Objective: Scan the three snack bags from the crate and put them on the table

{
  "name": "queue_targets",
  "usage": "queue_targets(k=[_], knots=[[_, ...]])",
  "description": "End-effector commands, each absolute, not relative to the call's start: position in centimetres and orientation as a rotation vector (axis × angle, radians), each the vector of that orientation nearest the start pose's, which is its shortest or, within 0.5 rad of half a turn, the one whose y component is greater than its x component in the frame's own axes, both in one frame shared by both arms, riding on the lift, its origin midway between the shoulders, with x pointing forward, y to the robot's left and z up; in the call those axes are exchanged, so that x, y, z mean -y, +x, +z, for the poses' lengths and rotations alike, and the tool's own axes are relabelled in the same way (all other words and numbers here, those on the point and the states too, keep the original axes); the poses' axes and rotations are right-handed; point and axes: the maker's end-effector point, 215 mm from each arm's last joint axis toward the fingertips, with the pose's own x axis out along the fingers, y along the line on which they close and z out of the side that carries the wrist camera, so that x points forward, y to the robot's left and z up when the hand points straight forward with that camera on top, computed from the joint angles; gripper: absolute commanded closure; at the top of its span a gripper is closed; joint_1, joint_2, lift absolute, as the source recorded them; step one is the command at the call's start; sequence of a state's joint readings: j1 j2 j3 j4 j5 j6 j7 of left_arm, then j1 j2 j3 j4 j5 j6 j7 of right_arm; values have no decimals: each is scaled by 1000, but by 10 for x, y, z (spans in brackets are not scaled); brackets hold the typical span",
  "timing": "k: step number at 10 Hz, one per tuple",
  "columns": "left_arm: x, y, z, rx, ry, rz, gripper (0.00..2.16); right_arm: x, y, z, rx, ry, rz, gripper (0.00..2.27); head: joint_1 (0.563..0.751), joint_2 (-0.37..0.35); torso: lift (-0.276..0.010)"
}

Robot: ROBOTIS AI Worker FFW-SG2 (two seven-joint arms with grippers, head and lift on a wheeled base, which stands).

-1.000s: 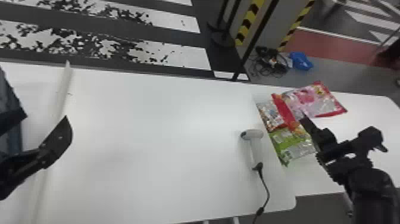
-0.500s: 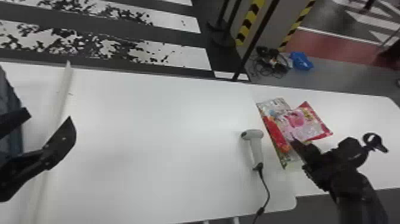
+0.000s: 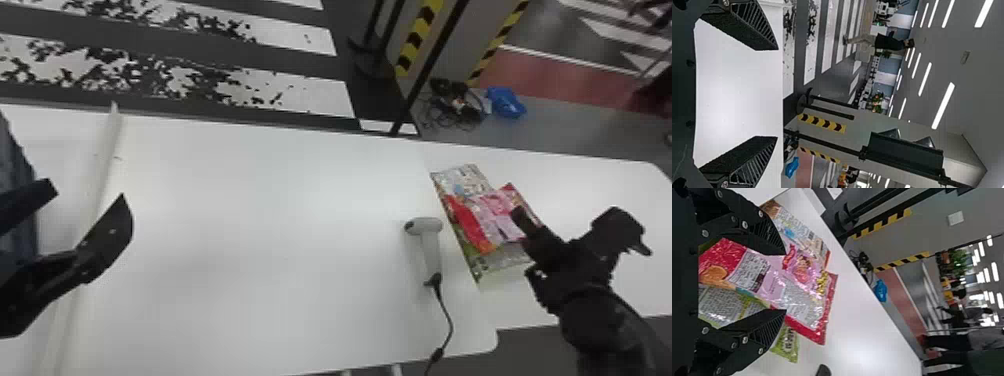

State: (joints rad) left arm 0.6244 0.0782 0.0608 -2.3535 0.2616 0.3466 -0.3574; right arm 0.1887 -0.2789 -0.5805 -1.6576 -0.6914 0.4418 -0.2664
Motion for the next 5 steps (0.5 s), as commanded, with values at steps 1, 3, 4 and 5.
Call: queue_targets(k=[1, 3, 4, 5], knots=[[-160, 396, -305, -154, -188, -410, 56, 597, 435, -364, -193, 273, -638, 46, 695, -350, -94], [-159, 396, -302, -148, -189, -411, 56, 531, 446, -289, 23, 96, -516, 53, 695, -350, -94], [-159, 396, -301, -147, -189, -409, 56, 496, 454, -294, -15, 126, -425, 66, 695, -350, -94], [-159, 396, -300, -146, -190, -403, 56, 447, 460, -302, -60, 151, -307, 80, 695, -350, -94]])
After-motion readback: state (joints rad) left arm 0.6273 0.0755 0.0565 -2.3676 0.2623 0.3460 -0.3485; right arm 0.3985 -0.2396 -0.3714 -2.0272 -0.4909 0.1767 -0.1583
